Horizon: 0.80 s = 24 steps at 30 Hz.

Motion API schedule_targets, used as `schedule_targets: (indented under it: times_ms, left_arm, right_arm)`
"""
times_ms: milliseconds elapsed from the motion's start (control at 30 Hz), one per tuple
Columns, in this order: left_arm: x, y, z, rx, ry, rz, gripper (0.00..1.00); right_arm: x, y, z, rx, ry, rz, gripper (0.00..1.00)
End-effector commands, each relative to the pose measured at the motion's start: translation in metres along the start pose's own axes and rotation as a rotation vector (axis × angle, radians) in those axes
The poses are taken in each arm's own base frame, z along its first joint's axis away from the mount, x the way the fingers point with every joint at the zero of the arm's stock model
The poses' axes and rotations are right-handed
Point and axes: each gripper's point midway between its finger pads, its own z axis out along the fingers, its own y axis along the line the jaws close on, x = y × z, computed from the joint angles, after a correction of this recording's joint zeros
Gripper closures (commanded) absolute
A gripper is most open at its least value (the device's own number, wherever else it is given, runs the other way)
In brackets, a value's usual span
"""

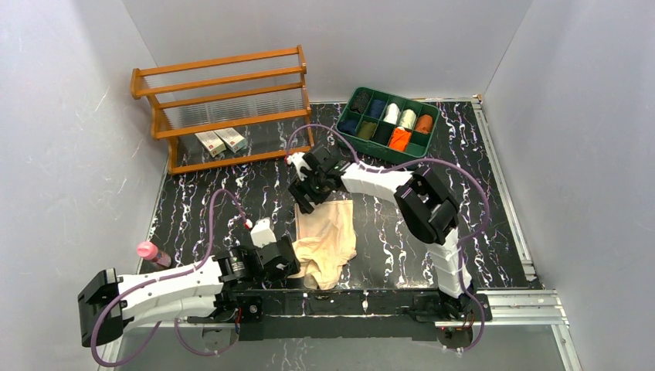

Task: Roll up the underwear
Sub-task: Flatten out the underwear at the center of the board.

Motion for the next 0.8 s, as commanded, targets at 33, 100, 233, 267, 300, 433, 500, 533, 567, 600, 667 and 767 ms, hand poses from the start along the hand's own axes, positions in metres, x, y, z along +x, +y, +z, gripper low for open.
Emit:
schedule_targets:
  times_ms: [33, 100, 233, 267, 300, 433, 500, 533, 567, 600, 667, 767]
  left_arm:
    - [0.02, 0.014, 0.013, -0.016, 0.054, -0.035, 0.4]
    - [0.023, 0.014, 0.016, -0.017, 0.06, -0.035, 0.48]
    - [0.026, 0.014, 0.02, -0.03, 0.069, -0.029, 0.65]
    - [0.026, 0.014, 0.021, -0.034, 0.069, -0.026, 0.68]
    - [0.026, 0.014, 0.021, -0.039, 0.068, -0.024, 0.73]
    - [0.019, 0.016, 0.02, -0.055, 0.04, -0.024, 0.91]
    - [0.012, 0.015, 0.017, -0.058, 0.016, -0.028, 0.96]
    - [0.008, 0.015, 0.015, -0.059, 0.003, -0.029, 0.97]
    - [0.003, 0.016, 0.013, -0.063, -0.012, -0.026, 0.99]
    - [-0.002, 0.016, 0.01, -0.067, -0.027, -0.022, 1.0]
    - [-0.013, 0.018, 0.004, -0.082, -0.064, -0.009, 1.0]
    - [-0.034, 0.021, -0.006, -0.116, -0.121, 0.023, 1.0]
  right_arm:
    - [0.002, -0.009, 0.016, 0.113, -0.006, -0.215, 0.17]
    - [0.009, -0.01, 0.022, 0.118, 0.015, -0.234, 0.17]
    - [0.023, -0.017, 0.036, 0.14, 0.059, -0.24, 0.26]
    - [0.025, -0.02, 0.038, 0.156, 0.07, -0.235, 0.32]
    - [0.025, -0.024, 0.038, 0.177, 0.075, -0.227, 0.41]
    - [0.019, -0.037, 0.028, 0.272, 0.075, -0.194, 0.88]
    - [0.012, -0.048, 0.017, 0.346, 0.054, -0.173, 0.99]
    - [0.008, -0.054, 0.009, 0.387, 0.039, -0.159, 0.99]
    - [0.003, -0.061, -0.001, 0.429, 0.019, -0.135, 0.99]
    - [-0.002, -0.067, -0.012, 0.466, -0.004, -0.11, 0.99]
    - [-0.01, -0.078, -0.037, 0.515, -0.059, -0.039, 0.99]
    - [-0.009, -0.092, -0.075, 0.542, -0.132, 0.109, 0.99]
